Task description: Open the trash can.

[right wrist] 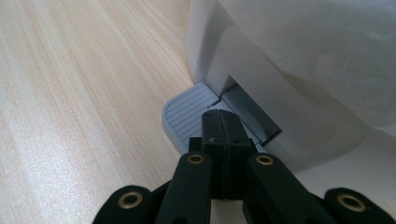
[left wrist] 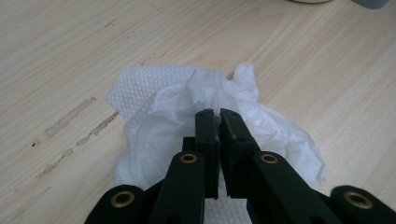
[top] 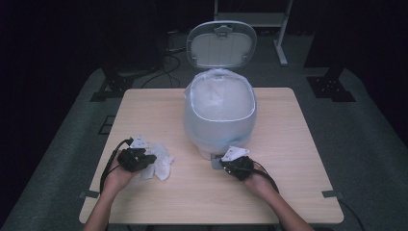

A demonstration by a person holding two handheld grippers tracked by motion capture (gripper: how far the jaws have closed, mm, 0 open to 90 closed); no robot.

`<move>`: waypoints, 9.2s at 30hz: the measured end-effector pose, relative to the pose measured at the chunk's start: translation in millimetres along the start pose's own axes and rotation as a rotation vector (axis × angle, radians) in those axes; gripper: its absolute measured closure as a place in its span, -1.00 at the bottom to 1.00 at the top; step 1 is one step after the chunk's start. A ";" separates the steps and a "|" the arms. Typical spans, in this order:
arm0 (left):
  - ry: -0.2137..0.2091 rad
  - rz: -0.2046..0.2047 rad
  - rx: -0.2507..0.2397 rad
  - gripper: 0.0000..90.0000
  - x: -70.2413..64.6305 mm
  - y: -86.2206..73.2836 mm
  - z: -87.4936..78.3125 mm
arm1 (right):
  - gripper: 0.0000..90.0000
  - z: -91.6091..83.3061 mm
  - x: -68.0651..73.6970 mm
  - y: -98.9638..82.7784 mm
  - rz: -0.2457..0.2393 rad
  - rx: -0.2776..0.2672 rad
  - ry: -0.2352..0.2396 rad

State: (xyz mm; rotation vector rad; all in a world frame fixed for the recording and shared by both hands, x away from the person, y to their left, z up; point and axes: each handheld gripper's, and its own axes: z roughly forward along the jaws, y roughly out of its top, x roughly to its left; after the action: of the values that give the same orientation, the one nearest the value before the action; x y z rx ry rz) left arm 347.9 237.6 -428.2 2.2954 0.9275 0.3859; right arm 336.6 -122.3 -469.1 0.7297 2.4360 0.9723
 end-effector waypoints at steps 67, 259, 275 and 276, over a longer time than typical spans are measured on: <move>-0.294 -0.032 -0.139 0.97 0.6 55.7 -85.2 | 0.99 0.3 -3.5 0.9 0.001 0.008 0.018; -0.341 0.076 -0.182 0.96 -37.3 291.2 -100.1 | 0.99 0.3 -9.2 -1.1 0.004 -0.009 0.060; -0.341 0.075 -0.175 0.95 -39.8 295.0 -82.1 | 0.99 0.5 -9.8 -1.3 0.002 -0.011 0.063; -0.339 0.075 -0.173 0.95 -39.7 295.2 -81.1 | 0.99 0.4 -9.6 -1.2 0.003 -0.011 0.062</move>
State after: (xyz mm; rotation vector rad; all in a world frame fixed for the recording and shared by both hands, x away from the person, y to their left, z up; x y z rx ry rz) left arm 434.9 81.0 -176.8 2.1521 0.6156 0.0962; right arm 343.9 -128.6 -468.6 0.7092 2.4813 1.0226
